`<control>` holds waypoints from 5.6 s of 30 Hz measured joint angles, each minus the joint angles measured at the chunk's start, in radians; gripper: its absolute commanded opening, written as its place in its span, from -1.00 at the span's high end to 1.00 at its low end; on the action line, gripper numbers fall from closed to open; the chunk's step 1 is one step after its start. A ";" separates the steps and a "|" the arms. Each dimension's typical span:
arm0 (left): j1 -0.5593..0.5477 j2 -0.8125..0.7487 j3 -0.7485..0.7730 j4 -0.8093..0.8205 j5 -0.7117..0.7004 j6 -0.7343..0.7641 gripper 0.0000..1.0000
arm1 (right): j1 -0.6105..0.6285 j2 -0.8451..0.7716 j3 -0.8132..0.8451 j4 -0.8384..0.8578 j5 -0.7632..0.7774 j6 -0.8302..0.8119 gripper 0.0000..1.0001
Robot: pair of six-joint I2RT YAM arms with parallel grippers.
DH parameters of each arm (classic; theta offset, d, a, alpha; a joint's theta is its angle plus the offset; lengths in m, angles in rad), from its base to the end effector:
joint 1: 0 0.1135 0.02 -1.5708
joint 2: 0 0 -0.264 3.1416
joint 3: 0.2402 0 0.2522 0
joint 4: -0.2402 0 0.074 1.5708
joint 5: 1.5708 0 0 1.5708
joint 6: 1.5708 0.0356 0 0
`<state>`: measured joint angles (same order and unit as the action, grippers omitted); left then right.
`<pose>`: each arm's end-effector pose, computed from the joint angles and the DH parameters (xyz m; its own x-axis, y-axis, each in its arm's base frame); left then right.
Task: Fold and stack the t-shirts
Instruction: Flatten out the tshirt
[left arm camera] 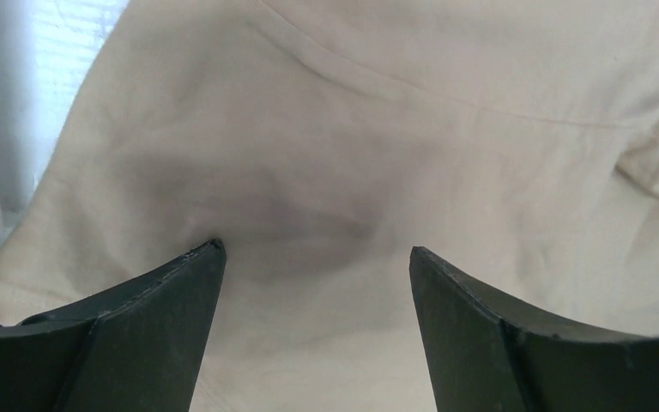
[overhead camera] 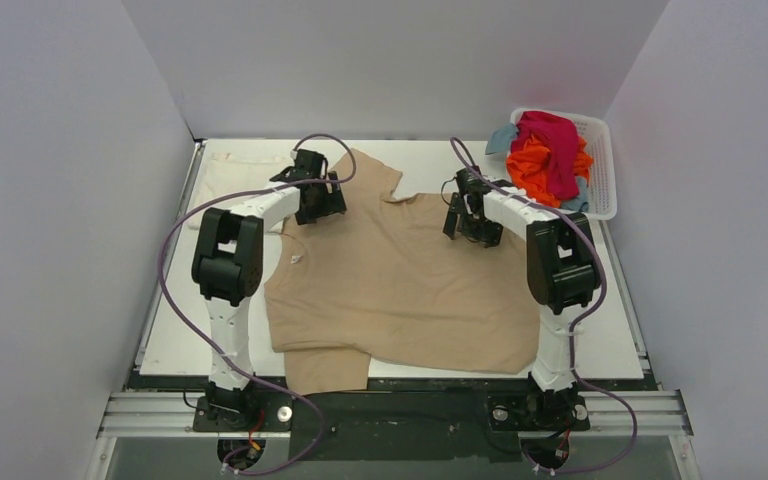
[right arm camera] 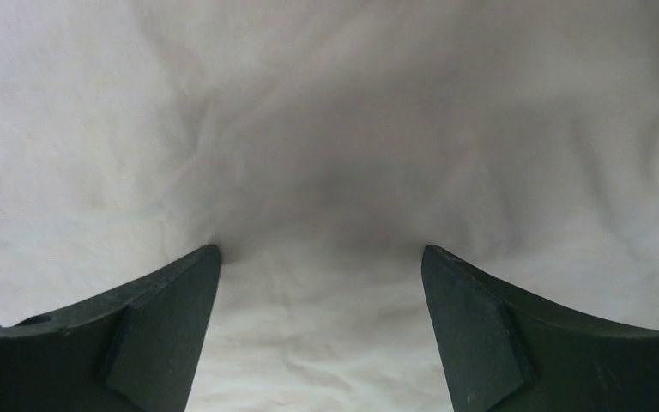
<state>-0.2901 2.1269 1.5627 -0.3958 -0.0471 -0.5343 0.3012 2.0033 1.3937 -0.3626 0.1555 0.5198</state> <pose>0.4425 -0.1303 0.1677 -0.8079 -0.2897 -0.5132 -0.1761 0.9497 -0.2589 0.4098 0.1215 0.1719 -0.7889 0.2688 -0.5526 0.2098 0.9630 0.1688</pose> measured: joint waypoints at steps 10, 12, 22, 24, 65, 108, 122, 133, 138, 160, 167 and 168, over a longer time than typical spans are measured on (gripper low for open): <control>0.068 0.090 0.147 -0.067 0.040 -0.027 -0.79 | -0.031 0.172 0.240 -0.068 -0.045 0.005 -0.67; 0.085 0.125 0.204 -0.084 0.050 -0.037 -0.79 | -0.037 0.217 0.318 -0.090 -0.058 0.010 -0.66; 0.118 0.375 0.638 -0.214 0.066 -0.047 -0.79 | -0.114 0.447 0.721 -0.135 -0.178 0.056 -0.65; 0.119 0.413 0.706 -0.228 0.077 -0.043 -0.79 | -0.122 0.480 0.779 -0.138 -0.194 0.056 -0.65; -0.444 -1.411 -1.157 -0.458 -0.157 -0.639 -0.63 | -0.239 -0.829 -0.804 -0.019 -0.018 0.178 -0.26; -0.501 -1.432 -1.263 -0.331 0.026 -0.706 1.00 | -0.106 -0.819 -0.789 -0.192 0.018 0.251 1.00; -0.498 -1.404 -1.191 -0.321 -0.057 -0.710 1.00 | 0.173 -0.220 -0.122 -0.285 0.124 0.261 -0.12; -0.480 -1.419 -1.182 -0.331 -0.080 -0.706 1.00 | 0.229 -0.346 -0.169 -0.282 0.222 0.238 -0.32; -0.470 -1.418 -1.182 -0.331 -0.080 -0.695 1.00 | 0.202 -0.624 -0.399 -0.259 0.218 0.215 -0.21; -0.450 -1.401 -1.182 -0.331 -0.075 -0.680 1.00 | 0.038 -0.498 -0.570 -0.031 -0.051 0.119 1.00; -0.448 -1.416 -1.182 -0.357 -0.071 -0.676 1.00 | -0.015 -0.650 -0.637 -0.158 -0.008 0.157 1.00; -0.447 -1.420 -1.182 -0.364 -0.070 -0.675 1.00 | -0.036 -0.685 -0.652 -0.189 -0.002 0.160 1.00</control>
<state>-0.7376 0.7071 0.3805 -0.7597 -0.1169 -1.2095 0.2649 1.3186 0.7414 -0.5518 0.1535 0.6796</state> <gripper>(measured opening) 0.019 0.004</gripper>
